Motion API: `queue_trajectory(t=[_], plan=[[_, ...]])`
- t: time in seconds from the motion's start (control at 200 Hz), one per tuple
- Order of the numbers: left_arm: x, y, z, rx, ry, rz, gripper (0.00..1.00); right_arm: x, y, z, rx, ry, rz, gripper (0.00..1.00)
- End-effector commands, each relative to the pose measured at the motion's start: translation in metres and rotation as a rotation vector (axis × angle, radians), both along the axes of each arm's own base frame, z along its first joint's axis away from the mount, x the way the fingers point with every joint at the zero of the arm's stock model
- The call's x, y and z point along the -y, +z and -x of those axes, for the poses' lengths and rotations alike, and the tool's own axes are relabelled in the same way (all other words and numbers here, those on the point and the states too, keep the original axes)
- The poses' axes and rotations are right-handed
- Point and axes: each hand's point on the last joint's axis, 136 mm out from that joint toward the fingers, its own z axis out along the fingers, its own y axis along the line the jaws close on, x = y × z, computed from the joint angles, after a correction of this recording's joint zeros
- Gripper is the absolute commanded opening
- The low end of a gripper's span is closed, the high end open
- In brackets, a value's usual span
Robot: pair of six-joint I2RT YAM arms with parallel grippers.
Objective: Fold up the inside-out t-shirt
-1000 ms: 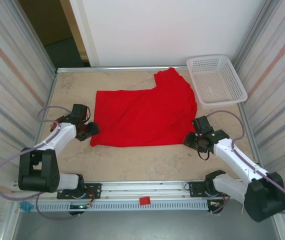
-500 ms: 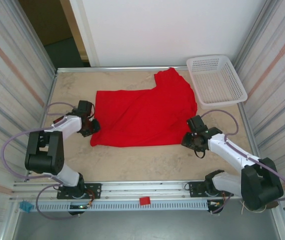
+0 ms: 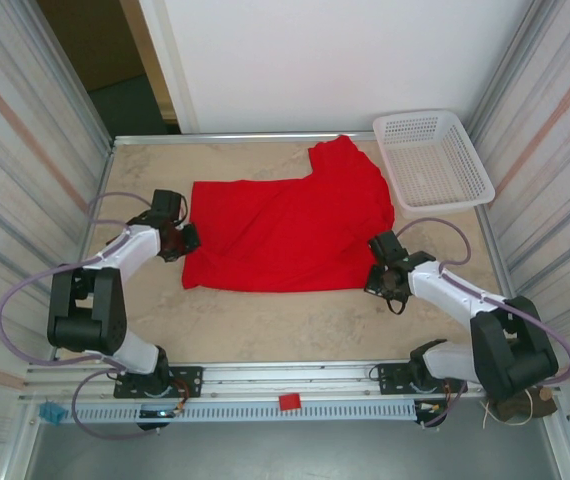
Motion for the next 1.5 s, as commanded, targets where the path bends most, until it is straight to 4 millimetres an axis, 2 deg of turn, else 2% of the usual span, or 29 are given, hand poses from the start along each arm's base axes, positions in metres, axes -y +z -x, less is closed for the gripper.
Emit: queue_trajectory(t=[0.0, 0.19, 0.291, 0.556, 0.787, 0.882, 0.957, 0.987, 1.042, 1.102, 1.147, 1.267, 1.298, 1.343, 1.383, 1.428, 1.498], plan=[[-0.002, 0.025, -0.012, 0.054, 0.004, 0.019, 0.0, 0.003, 0.017, -0.01, 0.047, 0.014, 0.029, 0.0], [-0.018, 0.04, -0.033, 0.084, 0.039, 0.027, 0.0, 0.01, 0.045, -0.006, 0.084, 0.049, 0.046, 0.0], [-0.028, 0.043, -0.044, 0.082, 0.056, 0.016, 0.0, 0.019, 0.052, -0.003, 0.09, 0.041, 0.054, 0.0], [-0.041, 0.035, -0.07, 0.043, 0.058, 0.002, 0.0, 0.038, 0.047, 0.002, 0.024, -0.038, -0.014, 0.0], [-0.049, 0.027, -0.09, 0.028, 0.048, -0.012, 0.0, 0.038, 0.037, 0.001, -0.036, -0.037, -0.01, 0.0], [-0.052, 0.033, -0.098, 0.036, 0.05, -0.011, 0.0, 0.051, 0.057, -0.006, 0.022, -0.055, 0.066, 0.0], [-0.043, 0.041, -0.105, 0.047, 0.01, 0.036, 0.0, 0.054, 0.081, -0.016, 0.118, -0.053, 0.086, 0.0], [-0.037, 0.042, -0.105, 0.046, -0.003, 0.058, 0.08, 0.054, 0.087, -0.02, 0.144, -0.048, 0.081, 0.0], [-0.031, 0.043, -0.1, 0.043, -0.005, 0.075, 0.29, 0.049, 0.092, -0.025, 0.16, -0.024, 0.061, 0.0], [-0.026, 0.047, -0.092, 0.062, -0.01, 0.068, 0.43, 0.038, 0.09, -0.029, 0.149, 0.02, 0.019, 0.0], [-0.025, 0.049, -0.083, 0.072, 0.005, 0.069, 0.48, 0.032, 0.084, -0.029, 0.124, 0.04, 0.0, 0.0], [-0.026, 0.049, -0.048, 0.066, 0.065, 0.099, 0.5, 0.027, 0.069, -0.03, 0.083, 0.06, -0.02, 0.0], [-0.025, 0.046, -0.036, 0.049, 0.081, 0.109, 0.51, 0.027, 0.067, -0.029, 0.078, 0.056, -0.019, 0.12], [-0.023, 0.043, -0.017, 0.035, 0.103, 0.126, 0.52, 0.031, 0.065, -0.027, 0.072, 0.036, -0.007, 0.36], [-0.021, 0.038, -0.001, 0.03, 0.127, 0.148, 0.54, 0.036, 0.065, -0.024, 0.075, 0.002, 0.008, 0.49], [-0.017, 0.033, 0.017, 0.026, 0.15, 0.176, 0.55, 0.039, 0.063, -0.019, 0.08, -0.024, 0.009, 0.54], [-0.013, 0.024, 0.04, 0.021, 0.177, 0.196, 0.56, 0.041, 0.06, -0.011, 0.093, -0.059, -0.003, 0.55]])
